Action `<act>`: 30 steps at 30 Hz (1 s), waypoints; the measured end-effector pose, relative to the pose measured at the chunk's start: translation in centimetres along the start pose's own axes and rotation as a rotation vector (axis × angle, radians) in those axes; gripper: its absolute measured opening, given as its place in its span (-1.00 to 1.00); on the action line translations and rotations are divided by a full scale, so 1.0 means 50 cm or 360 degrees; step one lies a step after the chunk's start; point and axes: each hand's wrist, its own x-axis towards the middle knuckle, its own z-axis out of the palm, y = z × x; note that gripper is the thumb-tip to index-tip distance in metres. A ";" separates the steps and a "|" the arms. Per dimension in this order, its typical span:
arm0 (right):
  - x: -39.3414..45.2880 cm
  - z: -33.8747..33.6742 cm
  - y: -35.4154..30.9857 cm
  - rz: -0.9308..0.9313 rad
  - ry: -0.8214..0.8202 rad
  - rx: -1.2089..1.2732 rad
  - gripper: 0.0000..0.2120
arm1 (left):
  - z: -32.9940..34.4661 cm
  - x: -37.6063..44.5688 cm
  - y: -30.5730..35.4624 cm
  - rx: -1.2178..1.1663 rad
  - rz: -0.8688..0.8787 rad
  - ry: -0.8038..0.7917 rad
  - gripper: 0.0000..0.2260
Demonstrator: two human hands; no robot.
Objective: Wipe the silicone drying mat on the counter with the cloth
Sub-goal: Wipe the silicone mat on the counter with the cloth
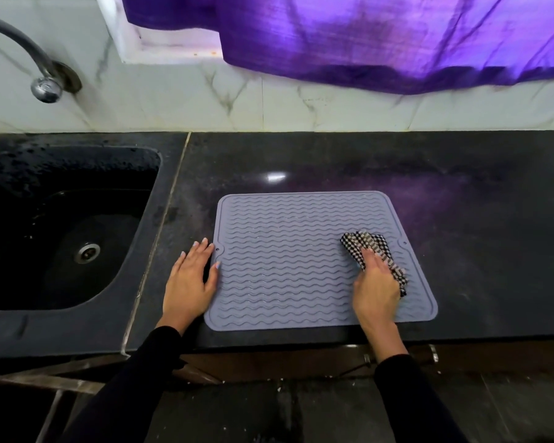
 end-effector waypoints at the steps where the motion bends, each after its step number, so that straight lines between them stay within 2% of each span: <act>1: 0.009 -0.015 -0.005 0.0073 -0.0010 0.0074 -0.57 | 0.000 0.001 0.000 0.0004 -0.0002 0.0004 -0.49; 4: 0.031 -0.057 -0.017 0.0268 0.0054 0.0404 -0.64 | 0.001 0.002 0.001 0.0006 -0.0008 0.0003 -0.48; 7: 0.028 -0.057 -0.044 0.0144 0.0095 0.0512 -0.61 | 0.001 0.002 0.000 0.0012 -0.0023 0.0006 -0.49; 11: -0.014 0.011 -0.080 -0.0286 -0.0230 0.0228 -0.53 | 0.000 0.002 0.000 -0.0009 -0.0032 0.0007 -0.47; 13: -0.030 0.039 -0.081 -0.0467 -0.0260 -0.0051 -0.46 | 0.000 0.002 0.002 -0.0016 -0.0035 0.0014 -0.46; 15: -0.029 0.041 -0.078 -0.0511 -0.0295 -0.0173 -0.42 | -0.001 0.002 0.004 -0.0015 -0.0033 0.0017 -0.45; 22: 0.006 0.023 -0.109 -0.0506 -0.0476 -0.0443 -0.49 | 0.000 0.000 0.010 0.0042 -0.0033 -0.0008 -0.45; 26: 0.039 -0.018 -0.146 -0.0442 -0.0539 -0.0524 -0.61 | -0.003 -0.001 0.007 0.0035 -0.0023 -0.0015 -0.44; 28: 0.081 -0.043 -0.144 -0.0298 -0.0698 -0.0356 -0.63 | -0.004 -0.002 0.006 0.0023 -0.0021 -0.0022 -0.44; 30: 0.123 -0.070 -0.135 -0.0030 -0.0855 0.0069 -0.71 | -0.006 0.001 0.003 -0.0034 -0.0017 -0.0034 -0.42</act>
